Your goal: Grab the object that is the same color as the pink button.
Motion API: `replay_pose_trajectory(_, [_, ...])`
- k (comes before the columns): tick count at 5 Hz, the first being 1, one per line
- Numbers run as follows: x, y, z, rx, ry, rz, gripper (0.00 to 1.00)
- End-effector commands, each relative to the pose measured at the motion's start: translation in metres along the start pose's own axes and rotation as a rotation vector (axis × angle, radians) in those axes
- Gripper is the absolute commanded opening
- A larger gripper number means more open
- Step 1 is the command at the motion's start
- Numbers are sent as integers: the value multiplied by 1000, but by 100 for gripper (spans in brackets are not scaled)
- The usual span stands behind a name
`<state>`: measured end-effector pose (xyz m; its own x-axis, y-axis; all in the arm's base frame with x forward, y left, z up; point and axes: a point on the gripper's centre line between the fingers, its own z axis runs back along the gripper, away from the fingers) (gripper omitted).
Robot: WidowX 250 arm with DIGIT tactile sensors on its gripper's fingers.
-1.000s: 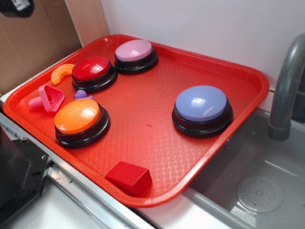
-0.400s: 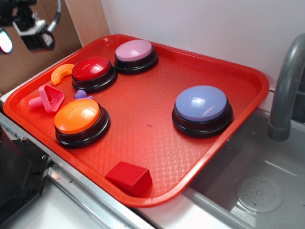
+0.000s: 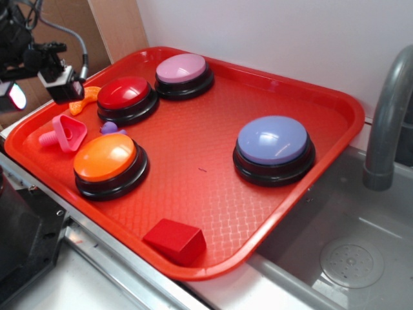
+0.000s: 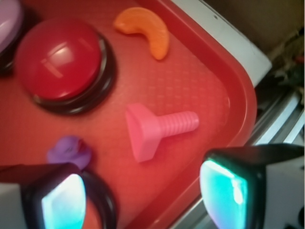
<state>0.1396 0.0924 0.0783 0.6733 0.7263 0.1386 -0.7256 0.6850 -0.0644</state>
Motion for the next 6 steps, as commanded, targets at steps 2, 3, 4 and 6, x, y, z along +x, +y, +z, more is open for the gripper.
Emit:
replay_pose_trajectory(2, [6,4,-37,90,-52,58,100])
replay_pose_trajectory(3, [6,3,-40,113,-72,60,7])
replay_pose_trajectory(4, [7,3,-45,107,-72,66,0])
replay_pose_trajectory(6, [9,-1,-37,133,-102,31,0])
